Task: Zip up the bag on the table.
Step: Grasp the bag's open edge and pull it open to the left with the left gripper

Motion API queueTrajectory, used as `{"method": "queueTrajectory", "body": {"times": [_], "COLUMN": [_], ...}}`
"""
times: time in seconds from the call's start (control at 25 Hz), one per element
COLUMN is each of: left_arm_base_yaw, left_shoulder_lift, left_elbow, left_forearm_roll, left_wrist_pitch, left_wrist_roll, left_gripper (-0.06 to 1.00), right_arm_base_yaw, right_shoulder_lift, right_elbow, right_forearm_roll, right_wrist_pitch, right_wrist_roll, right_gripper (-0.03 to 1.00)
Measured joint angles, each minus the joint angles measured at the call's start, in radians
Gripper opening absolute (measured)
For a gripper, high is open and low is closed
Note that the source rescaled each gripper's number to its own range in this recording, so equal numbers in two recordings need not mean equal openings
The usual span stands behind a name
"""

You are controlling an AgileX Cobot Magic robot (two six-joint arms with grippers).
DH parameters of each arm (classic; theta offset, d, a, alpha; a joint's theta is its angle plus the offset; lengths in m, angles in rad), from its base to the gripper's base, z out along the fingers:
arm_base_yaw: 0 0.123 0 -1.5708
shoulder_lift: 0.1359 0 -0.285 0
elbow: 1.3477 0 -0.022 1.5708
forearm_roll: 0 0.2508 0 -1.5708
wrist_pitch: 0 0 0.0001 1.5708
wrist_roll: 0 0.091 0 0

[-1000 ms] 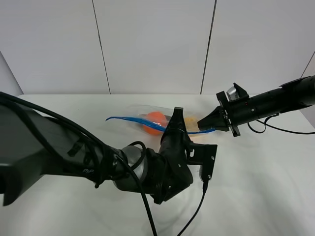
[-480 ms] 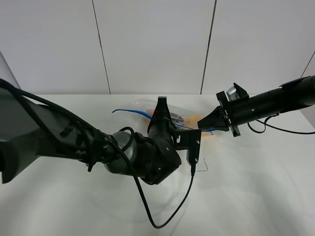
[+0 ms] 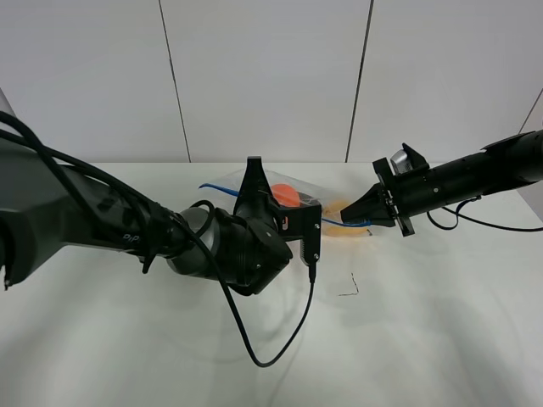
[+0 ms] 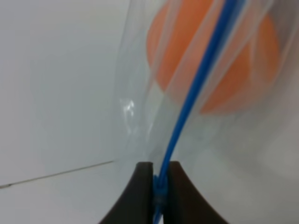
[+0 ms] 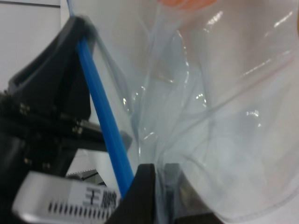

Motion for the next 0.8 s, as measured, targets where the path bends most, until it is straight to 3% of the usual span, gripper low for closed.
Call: {"method": "queueTrajectory", "body": {"times": [0.8], "left_arm_base_yaw": [0.157], "left_shoulder_lift": [0.000], "left_elbow": [0.000], "left_forearm_roll": [0.003], "left_wrist_pitch": [-0.046], "left_wrist_roll": [0.000], "left_gripper": [0.00], "right_arm_base_yaw": [0.000], "right_shoulder_lift": [0.000], "right_elbow": [0.000], "right_forearm_roll": [-0.007], "right_wrist_pitch": [0.001], "right_wrist_roll": [0.000], "right_gripper": [0.00]}}
